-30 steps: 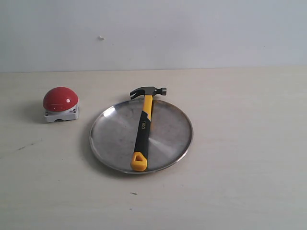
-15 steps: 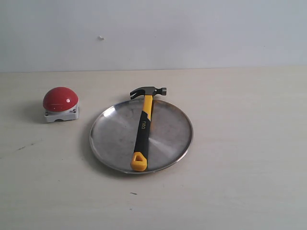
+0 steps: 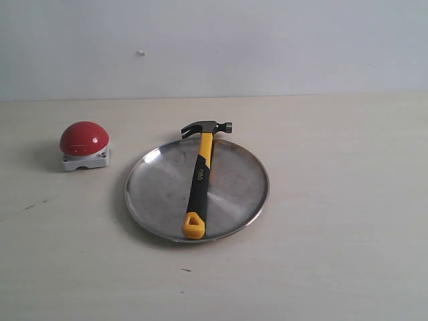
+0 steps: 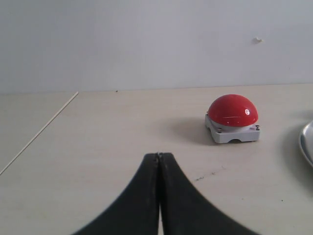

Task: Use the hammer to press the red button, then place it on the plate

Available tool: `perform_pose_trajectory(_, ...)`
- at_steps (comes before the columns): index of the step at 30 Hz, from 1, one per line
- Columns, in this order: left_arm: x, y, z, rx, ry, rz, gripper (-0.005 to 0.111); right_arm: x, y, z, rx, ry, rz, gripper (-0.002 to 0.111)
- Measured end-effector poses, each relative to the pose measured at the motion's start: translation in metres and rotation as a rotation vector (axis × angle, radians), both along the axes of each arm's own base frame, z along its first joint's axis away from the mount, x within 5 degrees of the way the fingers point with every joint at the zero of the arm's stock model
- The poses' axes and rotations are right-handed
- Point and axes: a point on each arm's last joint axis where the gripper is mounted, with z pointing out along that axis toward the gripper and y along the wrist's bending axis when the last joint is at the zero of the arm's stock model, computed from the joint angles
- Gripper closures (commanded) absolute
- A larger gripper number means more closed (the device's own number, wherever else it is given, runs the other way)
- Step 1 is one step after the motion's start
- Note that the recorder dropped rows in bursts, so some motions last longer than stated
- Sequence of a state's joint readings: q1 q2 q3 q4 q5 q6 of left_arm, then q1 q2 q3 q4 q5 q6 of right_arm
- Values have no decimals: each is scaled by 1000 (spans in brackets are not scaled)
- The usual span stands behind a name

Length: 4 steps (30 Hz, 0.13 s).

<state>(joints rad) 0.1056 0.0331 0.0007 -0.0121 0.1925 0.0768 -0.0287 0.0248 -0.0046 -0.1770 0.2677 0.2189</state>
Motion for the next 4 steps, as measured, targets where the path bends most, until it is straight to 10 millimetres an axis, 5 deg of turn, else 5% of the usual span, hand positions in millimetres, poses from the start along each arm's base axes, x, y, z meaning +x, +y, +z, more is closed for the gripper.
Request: perform_pose_trajectory(4,0,0,0,0,0,0,107,0,0,0,0,0,0,108)
